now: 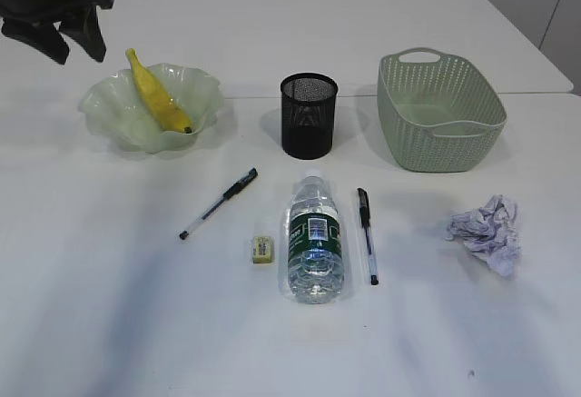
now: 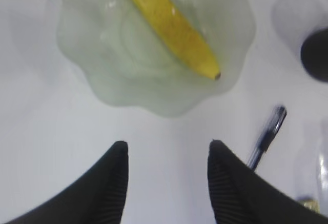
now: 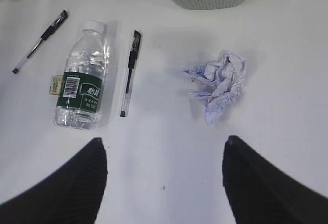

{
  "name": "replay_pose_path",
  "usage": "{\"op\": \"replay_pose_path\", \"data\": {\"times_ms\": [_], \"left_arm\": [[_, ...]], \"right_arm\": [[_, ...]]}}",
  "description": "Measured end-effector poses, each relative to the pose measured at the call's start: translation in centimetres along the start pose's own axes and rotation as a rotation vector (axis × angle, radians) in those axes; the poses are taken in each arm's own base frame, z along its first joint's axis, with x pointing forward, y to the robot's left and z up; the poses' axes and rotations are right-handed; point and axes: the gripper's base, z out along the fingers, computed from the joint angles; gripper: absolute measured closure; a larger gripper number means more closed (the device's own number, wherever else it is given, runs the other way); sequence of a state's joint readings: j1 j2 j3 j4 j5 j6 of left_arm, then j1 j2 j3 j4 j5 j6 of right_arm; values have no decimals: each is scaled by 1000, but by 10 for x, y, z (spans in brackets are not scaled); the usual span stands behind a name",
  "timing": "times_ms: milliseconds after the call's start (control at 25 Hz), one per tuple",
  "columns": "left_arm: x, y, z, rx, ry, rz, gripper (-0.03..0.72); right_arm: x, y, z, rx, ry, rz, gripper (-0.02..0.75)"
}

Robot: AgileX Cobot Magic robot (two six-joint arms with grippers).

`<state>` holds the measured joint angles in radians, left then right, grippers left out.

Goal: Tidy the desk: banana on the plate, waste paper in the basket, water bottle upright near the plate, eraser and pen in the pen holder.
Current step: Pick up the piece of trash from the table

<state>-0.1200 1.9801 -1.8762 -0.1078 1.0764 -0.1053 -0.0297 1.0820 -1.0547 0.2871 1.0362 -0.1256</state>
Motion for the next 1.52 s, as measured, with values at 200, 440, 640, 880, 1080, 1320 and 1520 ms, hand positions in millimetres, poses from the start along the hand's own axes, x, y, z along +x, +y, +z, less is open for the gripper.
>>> {"op": "replay_pose_path", "data": {"times_ms": [200, 440, 640, 880, 1080, 1320, 1520], "left_arm": [[12, 1, -5, -8, 123, 80, 363], [13, 0, -19, -12, 115, 89, 407], [24, 12, -21, -44, 147, 78, 411], [65, 36, -24, -108, 213, 57, 412], [93, 38, -51, -117, 184, 63, 412], [120, 35, -92, -112, 108, 70, 412], [141, 33, -124, -105, 44, 73, 412]], "right_arm": [[2, 0, 0, -2, 19, 2, 215], [3, -1, 0, 10, 29, 20, 215], [1, -5, 9, 39, 77, 50, 215], [-4, -14, 39, 54, 194, 73, 215], [-6, -24, 75, 67, 313, 95, 215], [-7, -36, 116, 92, 392, 108, 216], [-11, -35, 143, 103, 389, 74, 215]]}}
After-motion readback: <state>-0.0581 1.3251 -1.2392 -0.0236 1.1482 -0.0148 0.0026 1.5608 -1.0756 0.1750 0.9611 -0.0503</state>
